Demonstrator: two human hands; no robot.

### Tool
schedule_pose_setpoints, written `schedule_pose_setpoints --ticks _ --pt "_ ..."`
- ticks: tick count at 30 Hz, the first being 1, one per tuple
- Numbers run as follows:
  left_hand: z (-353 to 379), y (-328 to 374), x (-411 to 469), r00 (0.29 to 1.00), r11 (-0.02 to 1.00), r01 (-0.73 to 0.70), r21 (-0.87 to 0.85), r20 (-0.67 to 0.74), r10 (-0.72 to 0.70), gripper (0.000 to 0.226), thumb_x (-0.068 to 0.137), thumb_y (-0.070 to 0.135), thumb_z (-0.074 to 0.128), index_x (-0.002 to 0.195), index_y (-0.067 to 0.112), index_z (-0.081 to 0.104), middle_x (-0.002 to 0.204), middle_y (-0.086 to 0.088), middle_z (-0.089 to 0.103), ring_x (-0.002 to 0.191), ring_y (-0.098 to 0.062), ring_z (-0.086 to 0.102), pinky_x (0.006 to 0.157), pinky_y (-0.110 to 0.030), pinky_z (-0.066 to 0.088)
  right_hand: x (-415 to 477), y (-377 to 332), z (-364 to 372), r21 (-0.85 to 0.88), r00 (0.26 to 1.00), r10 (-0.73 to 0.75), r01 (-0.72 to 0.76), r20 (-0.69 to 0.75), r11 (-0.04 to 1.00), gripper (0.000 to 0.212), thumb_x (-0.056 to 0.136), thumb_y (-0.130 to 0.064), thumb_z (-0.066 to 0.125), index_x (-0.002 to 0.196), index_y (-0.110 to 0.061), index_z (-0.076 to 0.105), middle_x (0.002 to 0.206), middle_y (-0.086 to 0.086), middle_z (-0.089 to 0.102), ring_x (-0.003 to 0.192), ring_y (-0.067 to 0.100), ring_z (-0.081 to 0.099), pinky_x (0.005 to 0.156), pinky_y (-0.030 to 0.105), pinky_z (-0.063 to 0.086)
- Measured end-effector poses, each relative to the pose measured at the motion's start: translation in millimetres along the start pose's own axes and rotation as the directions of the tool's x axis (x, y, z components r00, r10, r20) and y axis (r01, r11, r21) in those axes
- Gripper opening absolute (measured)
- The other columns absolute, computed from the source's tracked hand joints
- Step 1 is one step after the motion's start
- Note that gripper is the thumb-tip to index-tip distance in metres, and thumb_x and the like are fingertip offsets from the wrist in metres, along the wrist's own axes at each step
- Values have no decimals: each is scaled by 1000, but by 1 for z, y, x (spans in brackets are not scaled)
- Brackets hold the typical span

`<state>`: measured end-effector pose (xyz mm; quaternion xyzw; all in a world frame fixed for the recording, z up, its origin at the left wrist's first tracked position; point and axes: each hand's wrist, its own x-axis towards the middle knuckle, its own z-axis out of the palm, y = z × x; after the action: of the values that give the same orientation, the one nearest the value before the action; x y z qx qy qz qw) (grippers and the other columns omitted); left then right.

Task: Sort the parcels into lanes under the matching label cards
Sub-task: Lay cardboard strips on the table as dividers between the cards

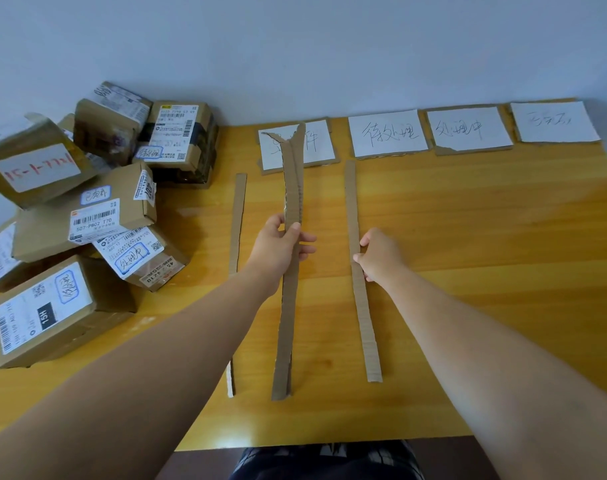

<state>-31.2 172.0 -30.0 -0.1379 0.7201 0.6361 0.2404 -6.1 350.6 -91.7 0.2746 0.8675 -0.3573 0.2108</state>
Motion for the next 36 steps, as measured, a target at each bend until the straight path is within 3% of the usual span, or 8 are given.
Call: schedule_pose_setpoints --ticks 10,16,18,23,27,30,36 --pt "0 15 -6 999 997 -5 -74 -42 2 21 101 16 46 121 12 47 97 -7 64 76 -20 68 68 -31 58 -18 -14 -25 -21 999 -24 23 -41 1000 21 93 -25 60 108 -15 49 97 4 57 82 26 66 75 39 56" --pt "-7 61 -24 996 988 -84 -127 -25 82 6 96 13 56 101 13 53 92 -10 58 76 -20 68 69 -33 61 -46 -66 -68 246 975 -211 221 -66 944 19 92 -28 62 103 -12 57 85 8 66 65 18 61 70 36 56" --pt "-8 80 -31 992 987 -125 -105 12 127 8 94 14 59 100 12 55 89 -9 61 77 -19 67 72 -32 59 -60 -85 -83 312 956 -283 291 -72 904 25 93 -29 61 107 -8 58 82 9 66 68 19 62 72 36 56" --pt "-5 109 -43 964 964 -265 20 42 264 26 88 24 69 103 5 62 91 -10 63 84 -20 58 81 -34 48 -97 -114 -110 474 921 -380 375 -90 796 34 93 -35 60 112 -7 60 88 9 67 68 14 64 58 19 52" --pt "1 122 -48 952 954 -298 -20 64 299 22 87 25 69 99 8 62 91 -12 58 80 -20 55 74 -32 47 -113 -116 -121 494 891 -449 424 -75 759 33 89 -38 65 107 -11 61 94 8 70 80 14 68 73 26 57" --pt "9 126 -49 954 958 -277 -76 101 283 20 88 22 68 101 8 60 86 -9 58 75 -19 56 71 -31 48 -115 -108 -125 482 886 -460 430 -61 764 20 89 -25 68 103 -14 60 97 10 68 84 17 68 82 35 57" --pt "32 123 -56 960 981 -174 -86 207 188 22 88 21 68 104 8 60 83 -3 65 66 -13 64 54 -21 52 -115 -92 -134 540 900 -431 392 -60 744 13 89 -12 67 101 -9 63 98 14 69 82 20 67 81 36 59"
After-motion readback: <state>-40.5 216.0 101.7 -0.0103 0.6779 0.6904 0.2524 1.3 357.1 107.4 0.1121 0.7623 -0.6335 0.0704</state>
